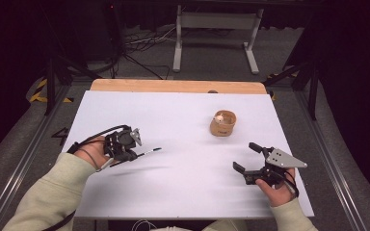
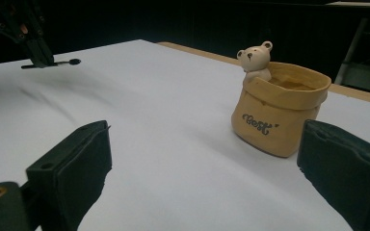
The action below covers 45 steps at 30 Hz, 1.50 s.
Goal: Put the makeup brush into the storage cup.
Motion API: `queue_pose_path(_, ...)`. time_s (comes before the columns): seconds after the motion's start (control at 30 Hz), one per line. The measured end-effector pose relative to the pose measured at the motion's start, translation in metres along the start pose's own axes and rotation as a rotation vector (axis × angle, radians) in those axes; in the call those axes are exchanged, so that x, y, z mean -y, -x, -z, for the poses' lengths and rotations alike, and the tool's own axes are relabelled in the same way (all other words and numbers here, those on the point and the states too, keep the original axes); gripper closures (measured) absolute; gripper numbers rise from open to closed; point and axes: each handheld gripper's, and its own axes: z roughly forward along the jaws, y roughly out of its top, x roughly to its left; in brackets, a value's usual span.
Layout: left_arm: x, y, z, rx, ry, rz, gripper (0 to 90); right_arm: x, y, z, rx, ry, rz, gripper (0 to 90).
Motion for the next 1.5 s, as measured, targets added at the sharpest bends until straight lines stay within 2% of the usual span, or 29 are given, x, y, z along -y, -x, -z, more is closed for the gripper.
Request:
queue_pose_path(0.03,0.0,0.0,0.0,0.0,0.0,0.0,84.7,0.0,0.0,0.0,0.0,0.0,0.0,5.5)
queue_pose_path(0.17,0.001,0.001,0.006,0.015,0.095,0.004,84.8,0.0,0.0,0.0,-0.001,0.0,0.001,5.5)
queue_pose_path(0.3,0.001,0.005,0.006,0.022,0.152,0.0,84.7,0.0,0.0,0.0,-0.002,0.0,0.002,5.5)
queue_pose_path(0.47,-0.003,0.016,0.007,0.021,0.218,-0.024,84.7,0.0,0.0,0.0,-0.001,-0.004,0.001,5.4)
queue_pose_path(0.53,-0.005,0.023,0.009,0.022,0.27,-0.038,84.7,0.0,0.0,0.0,-0.004,-0.005,-0.002,5.4)
queue_pose_path(0.57,-0.005,0.023,0.009,0.022,0.27,-0.038,84.7,0.0,0.0,0.0,-0.004,-0.005,-0.002,5.4)
queue_pose_path(0.6,-0.006,0.025,0.009,0.022,0.292,-0.045,84.7,0.0,0.0,0.0,-0.006,-0.002,0.001,5.4)
queue_pose_path(0.77,-0.007,0.032,0.004,0.06,0.387,-0.038,84.8,0.0,-0.001,0.0,-0.007,-0.004,0.0,5.4)
queue_pose_path(0.87,-0.007,0.037,0.0,0.087,0.442,-0.018,84.8,0.0,-0.001,0.0,-0.009,-0.002,0.0,5.5)
queue_pose_path(1.0,-0.006,0.04,-0.003,0.099,0.518,-0.005,84.9,0.0,-0.001,0.0,-0.011,-0.001,-0.001,5.4)
queue_pose_path(1.03,-0.005,0.041,-0.006,0.109,0.561,0.018,84.9,0.0,-0.001,0.0,-0.012,-0.002,-0.001,5.5)
queue_pose_path(1.07,-0.005,0.041,-0.006,0.109,0.561,0.018,84.8,0.0,-0.001,0.0,-0.012,-0.002,-0.001,5.5)
queue_pose_path(1.1,-0.005,0.042,-0.009,0.108,0.593,0.034,84.8,0.0,-0.001,0.0,-0.01,-0.003,-0.001,5.4)
queue_pose_path(1.13,-0.005,0.042,-0.009,0.108,0.593,0.034,84.8,0.0,-0.001,0.0,-0.01,-0.003,-0.001,5.4)
queue_pose_path(1.17,-0.004,0.044,-0.012,0.115,0.628,0.047,84.8,0.0,-0.001,-0.001,-0.012,-0.002,0.001,5.4)
queue_pose_path(1.37,-0.003,0.05,-0.021,0.131,0.736,0.082,84.8,0.0,-0.001,0.0,-0.012,0.0,-0.003,5.4)
queue_pose_path(1.4,-0.003,0.05,-0.021,0.131,0.736,0.082,84.9,0.0,-0.001,-0.001,-0.012,0.0,-0.003,5.4)
queue_pose_path(1.43,-0.003,0.051,-0.023,0.142,0.764,0.089,84.8,0.0,-0.001,-0.001,-0.013,0.001,-0.003,5.4)
queue_pose_path(1.5,-0.003,0.053,-0.024,0.129,0.795,0.088,84.8,-0.001,-0.001,0.0,-0.013,0.001,-0.002,5.4)
